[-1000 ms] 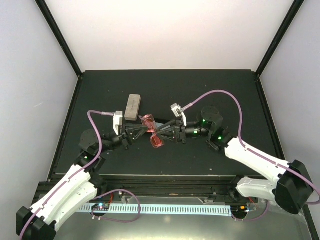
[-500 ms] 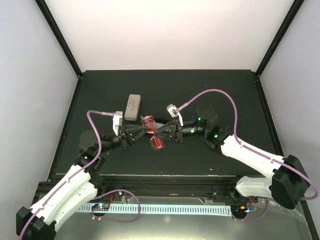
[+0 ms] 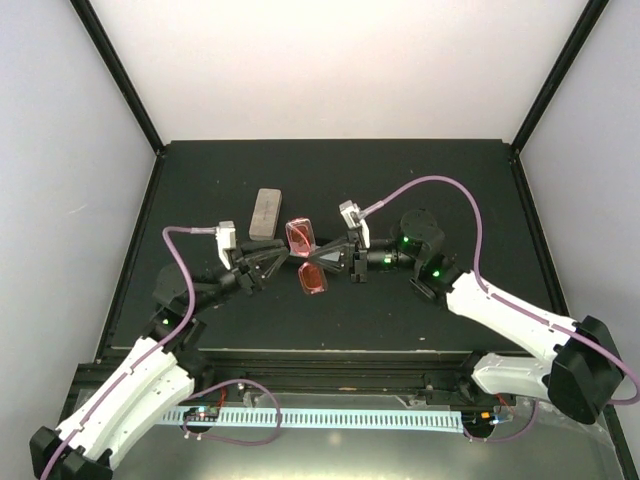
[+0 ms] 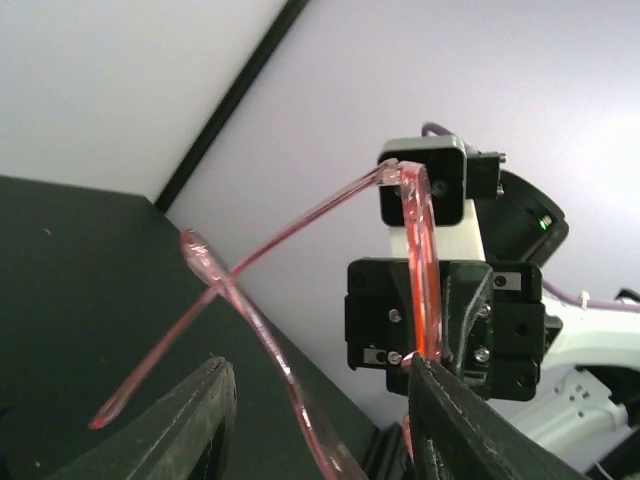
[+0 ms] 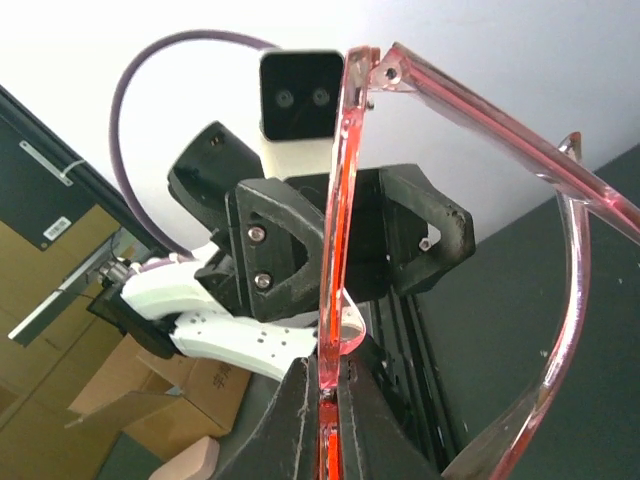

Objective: Organize the sunglasses
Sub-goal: Pick up the sunglasses from the center of the board, then fold the sunglasses.

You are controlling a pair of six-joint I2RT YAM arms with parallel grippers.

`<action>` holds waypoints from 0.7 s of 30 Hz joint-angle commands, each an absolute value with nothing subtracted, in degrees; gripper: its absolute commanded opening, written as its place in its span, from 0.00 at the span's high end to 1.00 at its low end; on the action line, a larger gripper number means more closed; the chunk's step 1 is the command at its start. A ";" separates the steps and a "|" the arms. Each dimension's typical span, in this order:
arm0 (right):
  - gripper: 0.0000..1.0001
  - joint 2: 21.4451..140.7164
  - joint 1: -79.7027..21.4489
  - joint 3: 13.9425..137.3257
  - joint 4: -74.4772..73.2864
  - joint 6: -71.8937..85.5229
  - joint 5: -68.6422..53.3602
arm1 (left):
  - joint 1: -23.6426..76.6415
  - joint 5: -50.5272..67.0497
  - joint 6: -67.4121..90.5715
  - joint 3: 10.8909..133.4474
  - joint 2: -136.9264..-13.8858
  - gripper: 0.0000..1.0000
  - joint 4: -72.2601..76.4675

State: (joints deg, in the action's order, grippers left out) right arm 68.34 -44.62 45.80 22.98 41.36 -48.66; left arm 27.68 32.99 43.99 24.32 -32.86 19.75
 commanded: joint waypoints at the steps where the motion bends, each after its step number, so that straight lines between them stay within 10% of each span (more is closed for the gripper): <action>1: 0.99 66.91 -44.78 48.89 27.94 43.02 -46.91 | 27.57 24.41 43.51 24.17 -29.00 0.53 16.50; 21: 0.99 77.02 -44.95 54.30 37.59 49.54 -53.84 | 27.77 43.29 52.77 28.91 -45.80 0.58 34.03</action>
State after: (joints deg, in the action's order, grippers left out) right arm 76.93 -44.66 54.19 34.74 49.36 -52.05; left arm 27.73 40.18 52.84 24.91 -48.58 28.95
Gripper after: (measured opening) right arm 0.041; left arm 0.410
